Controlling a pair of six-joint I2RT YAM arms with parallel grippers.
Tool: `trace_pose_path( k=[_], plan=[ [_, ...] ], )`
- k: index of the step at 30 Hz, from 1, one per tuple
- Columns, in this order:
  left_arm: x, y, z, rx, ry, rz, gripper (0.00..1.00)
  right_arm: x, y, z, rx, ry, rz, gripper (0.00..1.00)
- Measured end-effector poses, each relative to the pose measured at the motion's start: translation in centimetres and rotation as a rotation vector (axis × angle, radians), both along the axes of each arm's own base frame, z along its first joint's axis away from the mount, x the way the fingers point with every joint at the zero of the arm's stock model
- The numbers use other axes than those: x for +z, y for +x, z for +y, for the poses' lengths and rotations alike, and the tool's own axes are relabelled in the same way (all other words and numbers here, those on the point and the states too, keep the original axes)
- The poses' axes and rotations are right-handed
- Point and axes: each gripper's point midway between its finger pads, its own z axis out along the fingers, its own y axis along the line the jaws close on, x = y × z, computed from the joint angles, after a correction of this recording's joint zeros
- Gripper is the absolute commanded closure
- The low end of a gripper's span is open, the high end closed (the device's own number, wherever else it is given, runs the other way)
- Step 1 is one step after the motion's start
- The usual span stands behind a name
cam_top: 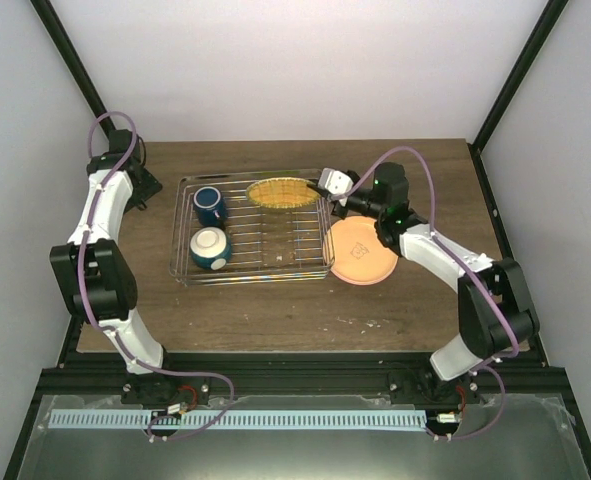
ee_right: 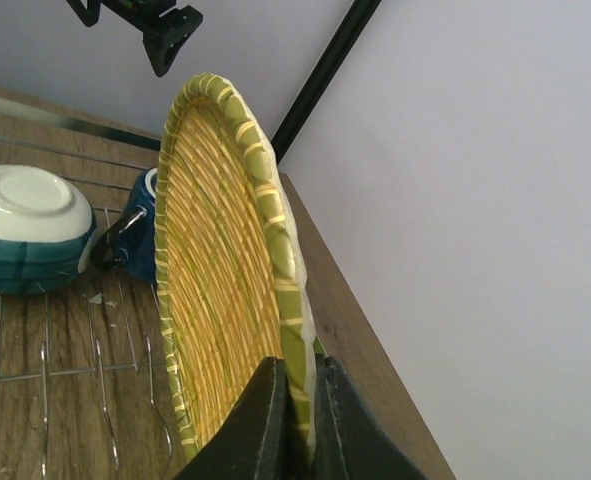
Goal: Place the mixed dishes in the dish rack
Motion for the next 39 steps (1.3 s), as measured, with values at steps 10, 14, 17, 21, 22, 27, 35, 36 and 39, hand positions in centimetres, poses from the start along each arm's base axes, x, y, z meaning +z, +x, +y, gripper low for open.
trace_pose_path(
  k=[10, 14, 17, 21, 22, 27, 35, 36, 39],
  plan=[
    [-0.5, 0.5, 0.3, -0.003, -0.004, 0.007, 0.00, -2.7, 1.1, 0.5, -0.032, -0.030, -0.041, 0.99],
    [-0.5, 0.6, 0.6, -0.005, -0.004, 0.004, 0.00, -3.4, 1.3, 0.8, -0.033, -0.033, -0.065, 0.99],
    [-0.6, 0.7, 0.7, -0.006, -0.005, 0.006, 0.00, -3.5, 1.4, 1.3, -0.025, -0.029, -0.080, 0.99],
    [-0.6, 0.7, 0.7, -0.008, -0.006, 0.006, 0.00, -3.9, 1.2, 1.6, -0.016, -0.034, -0.073, 0.92],
    [-0.6, 0.7, 0.7, -0.008, -0.007, 0.006, 0.00, -3.9, 1.2, 1.7, -0.016, -0.035, -0.073, 0.91],
    [-0.4, 0.9, 0.8, -0.009, -0.006, -0.001, 0.00, -5.0, 1.3, 1.6, -0.032, -0.067, -0.044, 0.83],
    [-0.7, 1.0, 0.7, -0.011, -0.011, 0.003, 0.00, -5.1, 1.4, 1.3, -0.055, -0.082, -0.039, 0.64],
    [-0.7, 1.0, 0.7, -0.012, -0.012, 0.003, 0.00, -4.9, 1.4, 1.2, -0.055, -0.080, -0.039, 0.60],
    [-0.8, 1.0, 0.7, -0.012, -0.014, 0.004, 0.00, -4.5, 1.2, 1.1, -0.055, -0.077, -0.040, 0.57]
  ],
)
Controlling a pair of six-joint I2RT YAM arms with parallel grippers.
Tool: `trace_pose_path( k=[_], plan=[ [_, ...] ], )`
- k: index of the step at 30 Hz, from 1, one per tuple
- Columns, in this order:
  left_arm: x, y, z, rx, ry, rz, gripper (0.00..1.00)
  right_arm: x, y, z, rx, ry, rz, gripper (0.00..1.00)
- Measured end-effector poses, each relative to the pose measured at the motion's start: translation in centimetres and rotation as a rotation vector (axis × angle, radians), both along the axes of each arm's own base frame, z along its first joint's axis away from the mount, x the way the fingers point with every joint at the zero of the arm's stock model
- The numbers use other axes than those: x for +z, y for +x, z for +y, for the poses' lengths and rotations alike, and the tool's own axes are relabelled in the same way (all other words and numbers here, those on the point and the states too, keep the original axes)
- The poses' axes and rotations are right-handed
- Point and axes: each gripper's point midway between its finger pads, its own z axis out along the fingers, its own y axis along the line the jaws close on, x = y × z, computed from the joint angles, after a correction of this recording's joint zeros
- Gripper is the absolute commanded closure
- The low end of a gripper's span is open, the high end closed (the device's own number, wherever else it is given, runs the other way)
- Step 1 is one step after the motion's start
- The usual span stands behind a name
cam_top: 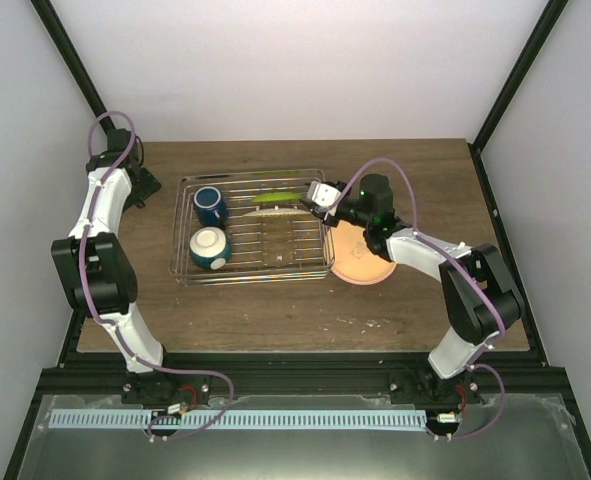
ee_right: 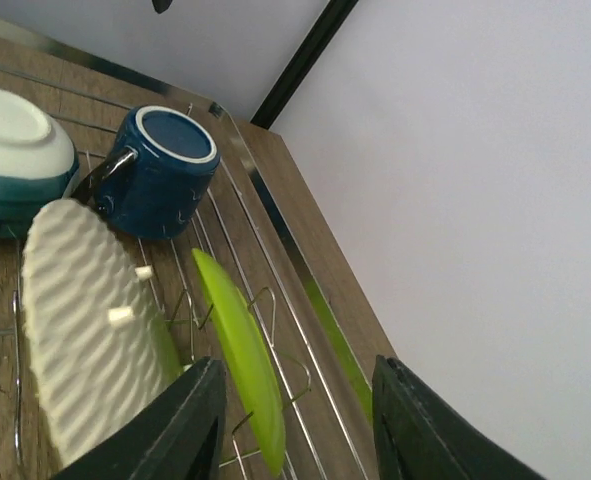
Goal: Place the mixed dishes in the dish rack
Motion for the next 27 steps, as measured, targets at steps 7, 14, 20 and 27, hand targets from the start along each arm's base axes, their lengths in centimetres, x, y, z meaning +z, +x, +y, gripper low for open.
trace_pose_path(
  k=[7, 14, 20, 27],
  plan=[
    [0.0, 0.0, -0.1, -0.002, -0.004, -0.002, 0.00, 2.5, -0.1, -0.9, -0.061, 0.037, 0.001, 0.34],
    [1.7, 1.9, -2.7, -0.111, 0.058, -0.056, 0.00, 4.2, 3.0, -4.5, -0.359, 0.117, 0.203, 0.28],
    [7.1, 5.5, -9.0, -0.314, 0.117, -0.198, 0.00, 3.6, 6.4, -10.2, -0.643, 0.233, 0.494, 0.32],
    [12.0, 7.3, -14.1, -0.459, 0.147, -0.324, 0.00, -2.5, 7.0, -19.5, -1.011, 0.286, 0.862, 0.37]
  ],
)
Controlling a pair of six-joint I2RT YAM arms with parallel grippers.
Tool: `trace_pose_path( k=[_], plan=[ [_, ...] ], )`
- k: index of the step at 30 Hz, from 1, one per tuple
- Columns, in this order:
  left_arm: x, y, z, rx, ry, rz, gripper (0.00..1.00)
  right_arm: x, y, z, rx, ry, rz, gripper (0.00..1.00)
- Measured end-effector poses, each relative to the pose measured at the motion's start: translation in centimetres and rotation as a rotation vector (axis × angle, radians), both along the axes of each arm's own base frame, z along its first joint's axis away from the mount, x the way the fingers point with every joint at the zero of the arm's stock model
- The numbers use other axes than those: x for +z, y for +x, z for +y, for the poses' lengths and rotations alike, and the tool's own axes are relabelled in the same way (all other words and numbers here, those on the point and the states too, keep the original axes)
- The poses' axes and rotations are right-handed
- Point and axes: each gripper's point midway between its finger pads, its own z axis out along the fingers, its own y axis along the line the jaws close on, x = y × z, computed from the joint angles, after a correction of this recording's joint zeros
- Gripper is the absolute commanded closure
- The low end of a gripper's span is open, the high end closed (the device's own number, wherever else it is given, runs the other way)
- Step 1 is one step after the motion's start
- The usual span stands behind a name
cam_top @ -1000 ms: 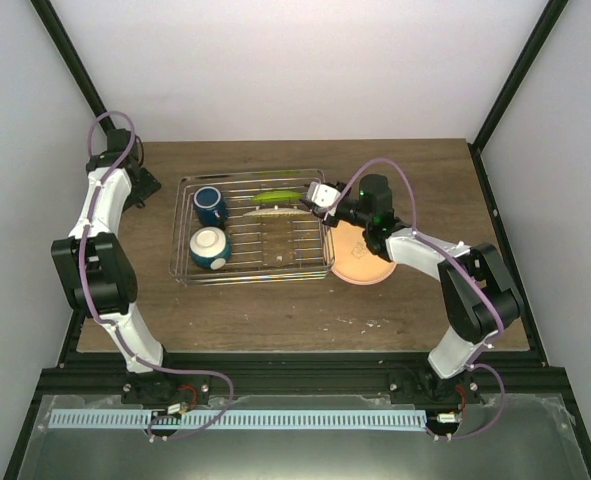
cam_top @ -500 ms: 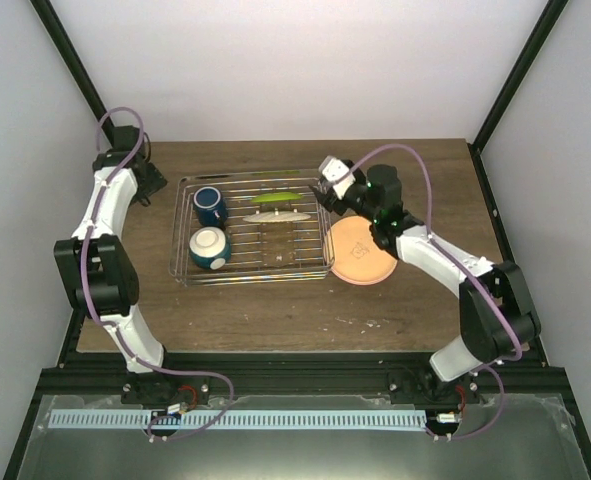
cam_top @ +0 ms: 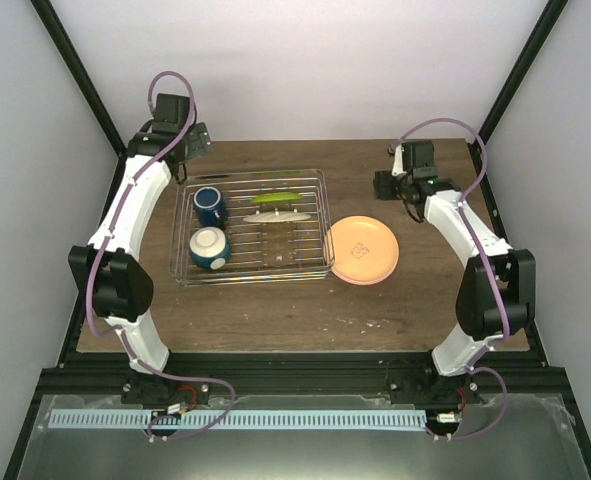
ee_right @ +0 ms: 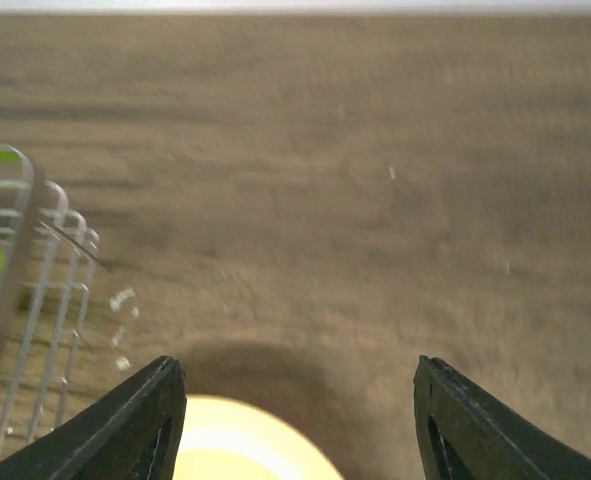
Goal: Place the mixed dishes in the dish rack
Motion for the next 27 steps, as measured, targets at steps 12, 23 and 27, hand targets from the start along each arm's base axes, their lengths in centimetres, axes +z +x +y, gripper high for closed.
trace_pose_path(
  k=[12, 23, 27],
  plan=[
    [-1.5, -0.1, -0.6, -0.033, 0.024, 0.036, 0.00, -8.6, -6.6, -2.4, -0.169, 0.036, 0.431, 0.49],
    [-2.5, -0.1, -0.6, -0.043, 0.039, 0.062, 0.00, -12.7, -9.2, -4.0, -0.244, -0.028, 0.529, 0.49],
    [-2.7, -0.1, -0.6, -0.042, 0.041, 0.065, 0.00, -13.9, -9.3, -4.1, -0.246, -0.030, 0.544, 0.50]
  ],
)
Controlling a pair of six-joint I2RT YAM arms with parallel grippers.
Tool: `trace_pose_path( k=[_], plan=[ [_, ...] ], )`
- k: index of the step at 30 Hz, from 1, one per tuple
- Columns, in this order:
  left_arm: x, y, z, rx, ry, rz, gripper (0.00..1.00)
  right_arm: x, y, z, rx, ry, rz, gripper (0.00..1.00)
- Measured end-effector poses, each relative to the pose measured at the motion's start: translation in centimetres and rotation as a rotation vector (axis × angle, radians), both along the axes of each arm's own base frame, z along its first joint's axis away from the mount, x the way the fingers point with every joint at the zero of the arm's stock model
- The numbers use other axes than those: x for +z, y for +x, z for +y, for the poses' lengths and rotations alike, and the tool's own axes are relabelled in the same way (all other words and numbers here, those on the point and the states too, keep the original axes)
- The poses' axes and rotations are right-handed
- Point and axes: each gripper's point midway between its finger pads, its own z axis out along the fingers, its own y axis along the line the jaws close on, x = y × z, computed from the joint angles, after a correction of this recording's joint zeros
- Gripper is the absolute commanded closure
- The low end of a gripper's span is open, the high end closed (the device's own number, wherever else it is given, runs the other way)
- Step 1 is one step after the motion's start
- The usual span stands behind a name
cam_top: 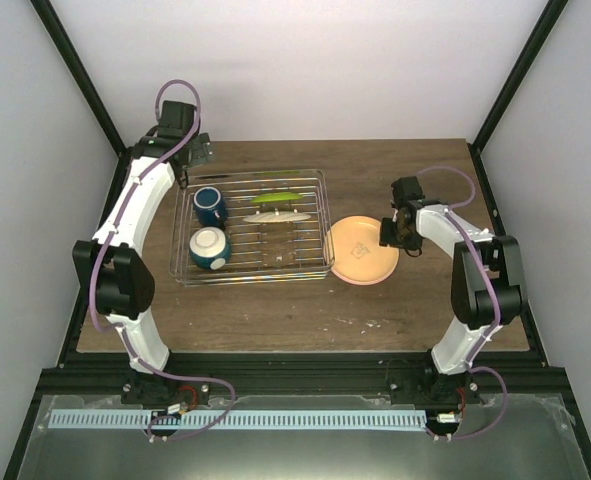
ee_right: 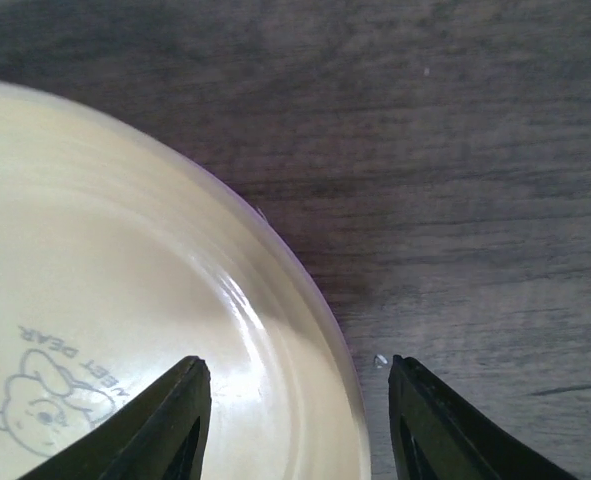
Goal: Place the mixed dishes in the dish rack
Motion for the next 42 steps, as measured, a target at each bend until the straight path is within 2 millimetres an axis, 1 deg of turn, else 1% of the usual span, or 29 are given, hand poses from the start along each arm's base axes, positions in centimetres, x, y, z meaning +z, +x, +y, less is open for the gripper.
trace_pose_path(
  k=[3, 6, 7, 10, 19, 24, 25, 28, 32, 36, 42],
  plan=[
    [-0.4, 0.1, 0.0, 0.000, 0.002, 0.008, 0.00, -1.1, -0.4, -0.1, 0.001, -0.002, 0.009, 0.60],
    [-1.0, 0.3, 0.0, 0.001, 0.003, 0.021, 0.00, -2.1, -0.8, -0.1, 0.004, -0.004, 0.025, 0.75],
    [-1.1, 0.3, 0.0, 0.000, 0.004, 0.024, 0.00, -2.2, -0.8, -0.1, 0.010, -0.006, 0.026, 0.80],
    [-1.5, 0.4, -0.1, 0.001, 0.005, 0.031, 0.00, -2.3, -0.5, -0.3, 0.004, -0.012, 0.019, 0.88],
    [-1.8, 0.4, -0.1, 0.001, 0.007, 0.041, 0.00, -1.9, -0.2, -0.5, 0.025, -0.028, 0.008, 0.88],
    [-1.9, 0.4, -0.1, 0.001, 0.007, 0.045, 0.00, -0.5, 0.6, -0.9, 0.037, -0.063, -0.007, 0.87],
    [-2.0, 0.4, -0.1, 0.001, 0.008, 0.047, 0.00, -0.1, 0.8, -1.1, 0.038, -0.074, -0.011, 0.88],
    [-2.0, 0.5, -0.1, 0.000, 0.008, 0.048, 0.00, 0.8, 1.4, -1.5, 0.042, -0.105, -0.025, 0.96],
    [-1.6, 0.7, -0.1, 0.000, 0.006, 0.039, 0.00, 1.7, 2.2, -1.9, 0.038, -0.114, -0.046, 0.96],
    [-1.5, 0.9, -0.2, 0.000, 0.005, 0.036, 0.00, 1.5, 2.3, -2.5, 0.029, -0.127, -0.041, 0.96],
    [-1.9, 1.1, -0.2, -0.001, 0.007, 0.044, 0.00, 0.6, 2.4, -2.6, 0.026, -0.128, -0.029, 0.94]
  ],
)
